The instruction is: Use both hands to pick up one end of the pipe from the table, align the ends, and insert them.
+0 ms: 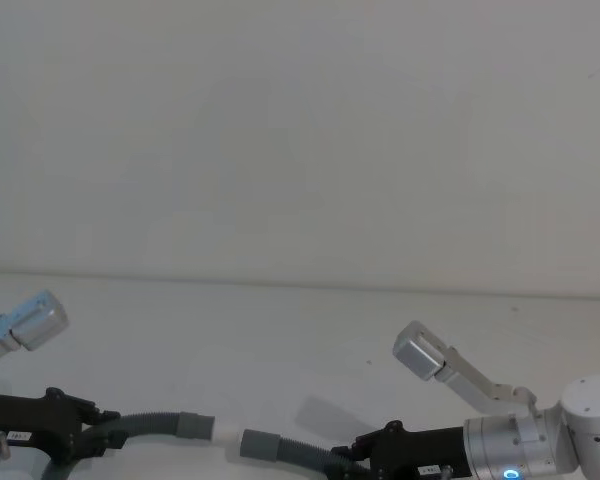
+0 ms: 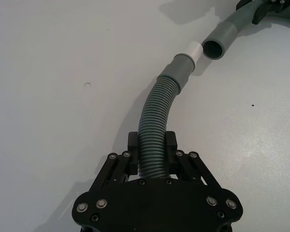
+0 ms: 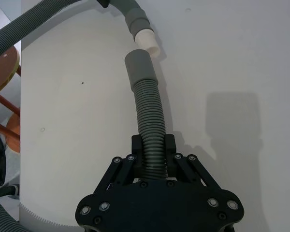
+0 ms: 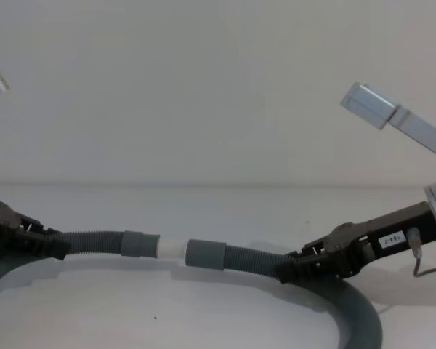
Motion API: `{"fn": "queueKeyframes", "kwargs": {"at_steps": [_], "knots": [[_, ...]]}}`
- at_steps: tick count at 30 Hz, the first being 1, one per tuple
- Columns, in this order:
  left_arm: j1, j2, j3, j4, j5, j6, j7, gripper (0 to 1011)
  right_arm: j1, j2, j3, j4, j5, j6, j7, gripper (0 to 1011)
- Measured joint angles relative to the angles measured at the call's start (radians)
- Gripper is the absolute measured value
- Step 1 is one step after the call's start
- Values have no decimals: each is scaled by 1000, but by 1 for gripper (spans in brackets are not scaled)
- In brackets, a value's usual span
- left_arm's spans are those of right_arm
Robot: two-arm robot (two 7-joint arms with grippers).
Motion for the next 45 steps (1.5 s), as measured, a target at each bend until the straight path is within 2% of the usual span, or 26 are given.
{"fn": "queueKeyframes", "kwargs": {"at_steps": [45], "knots": [[-27,-2,28,27,-27,-12,-33,290,35,-16,-40,31,23,21,-27,242]]}}
